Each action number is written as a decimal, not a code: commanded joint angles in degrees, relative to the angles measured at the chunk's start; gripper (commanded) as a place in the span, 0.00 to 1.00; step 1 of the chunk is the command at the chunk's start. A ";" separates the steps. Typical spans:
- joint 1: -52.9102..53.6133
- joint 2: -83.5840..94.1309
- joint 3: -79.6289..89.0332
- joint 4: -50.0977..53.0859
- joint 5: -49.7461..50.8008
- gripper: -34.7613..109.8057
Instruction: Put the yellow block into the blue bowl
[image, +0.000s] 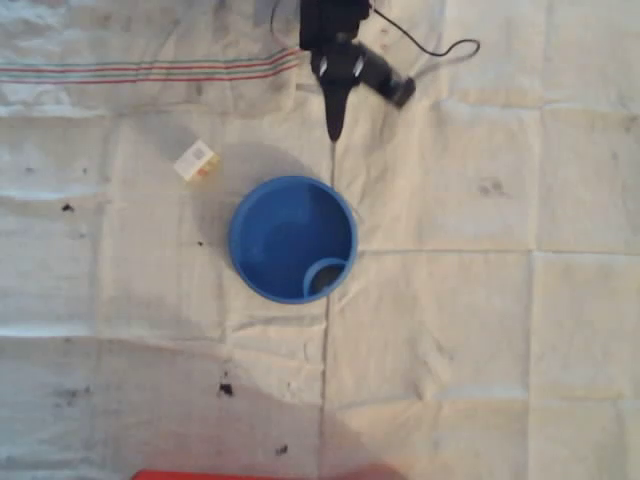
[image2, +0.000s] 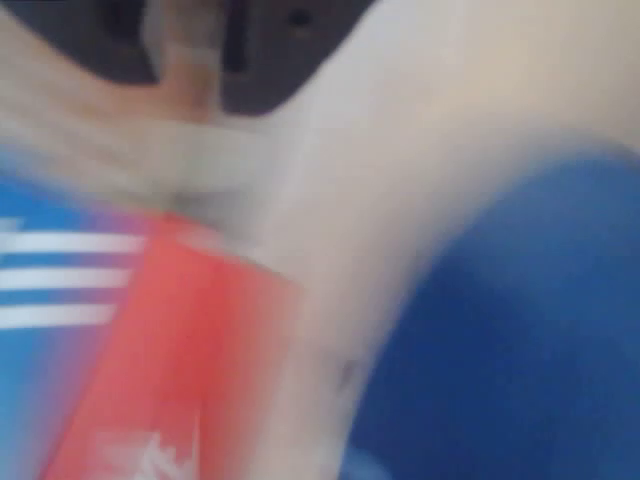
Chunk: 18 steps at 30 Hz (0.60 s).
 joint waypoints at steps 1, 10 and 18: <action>1.41 -8.61 -11.07 -0.79 -13.45 0.24; 10.55 -35.33 -29.27 4.92 -38.32 0.24; 17.75 -54.58 -49.48 19.25 -53.88 0.24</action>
